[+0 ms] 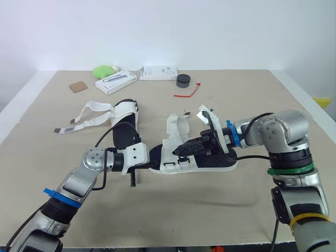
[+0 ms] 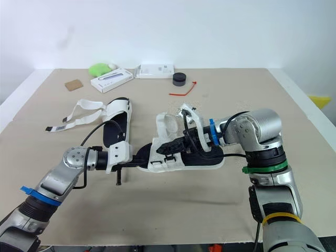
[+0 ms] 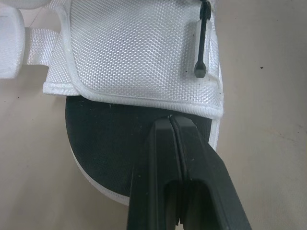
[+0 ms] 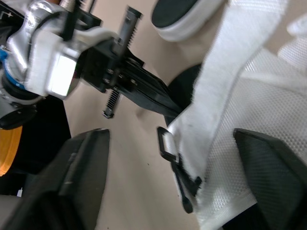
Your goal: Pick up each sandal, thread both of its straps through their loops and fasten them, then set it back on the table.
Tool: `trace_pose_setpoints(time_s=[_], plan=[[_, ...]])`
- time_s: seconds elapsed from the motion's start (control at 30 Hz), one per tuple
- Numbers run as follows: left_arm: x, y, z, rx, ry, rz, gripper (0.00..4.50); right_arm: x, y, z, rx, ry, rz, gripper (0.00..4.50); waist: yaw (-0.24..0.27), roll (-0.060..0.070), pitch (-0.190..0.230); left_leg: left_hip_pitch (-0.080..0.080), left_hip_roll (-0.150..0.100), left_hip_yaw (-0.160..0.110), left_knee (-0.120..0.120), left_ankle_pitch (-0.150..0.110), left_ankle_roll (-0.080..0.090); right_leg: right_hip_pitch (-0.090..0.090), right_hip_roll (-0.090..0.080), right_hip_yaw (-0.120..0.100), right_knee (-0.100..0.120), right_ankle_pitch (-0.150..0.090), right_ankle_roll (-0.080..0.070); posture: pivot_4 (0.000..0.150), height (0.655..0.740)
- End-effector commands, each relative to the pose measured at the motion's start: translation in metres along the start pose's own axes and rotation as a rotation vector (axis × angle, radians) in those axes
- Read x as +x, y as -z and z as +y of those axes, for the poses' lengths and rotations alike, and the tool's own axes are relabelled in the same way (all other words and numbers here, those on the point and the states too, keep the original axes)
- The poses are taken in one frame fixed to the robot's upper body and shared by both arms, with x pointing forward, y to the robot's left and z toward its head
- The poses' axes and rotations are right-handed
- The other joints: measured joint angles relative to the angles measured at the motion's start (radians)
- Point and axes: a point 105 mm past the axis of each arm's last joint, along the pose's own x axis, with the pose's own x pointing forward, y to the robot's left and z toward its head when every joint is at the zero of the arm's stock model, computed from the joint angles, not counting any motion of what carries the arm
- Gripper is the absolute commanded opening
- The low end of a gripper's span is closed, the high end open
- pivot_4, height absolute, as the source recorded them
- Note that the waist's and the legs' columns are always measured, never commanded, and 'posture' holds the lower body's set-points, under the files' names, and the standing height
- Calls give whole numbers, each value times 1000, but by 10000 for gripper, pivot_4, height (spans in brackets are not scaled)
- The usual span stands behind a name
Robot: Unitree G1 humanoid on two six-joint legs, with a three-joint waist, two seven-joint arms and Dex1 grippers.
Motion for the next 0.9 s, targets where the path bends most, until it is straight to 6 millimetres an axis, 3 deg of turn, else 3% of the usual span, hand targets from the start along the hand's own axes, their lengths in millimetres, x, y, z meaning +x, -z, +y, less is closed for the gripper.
trace_pose_setpoints(time_s=[0.03, 0.2, 0.23, 0.6, 0.9], plan=[[1, 21, -8, -40, 15, 82, 0, -2, -7, 1, -30, 25, 11, 28281, 0, 0, 0, 0, 0, 0, 0, 0, 0, 0, 0, 0, 0, 0, 0, 1500, 7400], [0, 22, -10, -42, 13, 85, 0, -3, -7, -1, 4, 31, 30, 3027, 0, 0, 0, 0, 0, -1, 0, 0, 0, 0, 0, -1, 0, 0, 0, 1500, 7400], [0, 22, -9, -42, 12, 85, 0, -3, -8, 0, 12, 21, 29, 688, -1, 0, 0, 0, 0, -1, 0, 0, 0, 0, 0, -1, 0, 0, 0, 1500, 7400], [1, 22, -10, -43, 14, 83, 0, -15, -24, 13, 92, -94, 5, 688, -1, 0, 0, -1, 0, -2, 0, 0, 0, 0, 0, -2, -1, -1, -1, 1500, 7400], [2, 22, -11, -47, 13, 80, 0, -9, -18, 1, 187, -59, 15, 688, -1, 0, 0, -2, 1, -3, 0, 0, 1, 0, 0, -3, -1, -1, -1, 1500, 7400]])
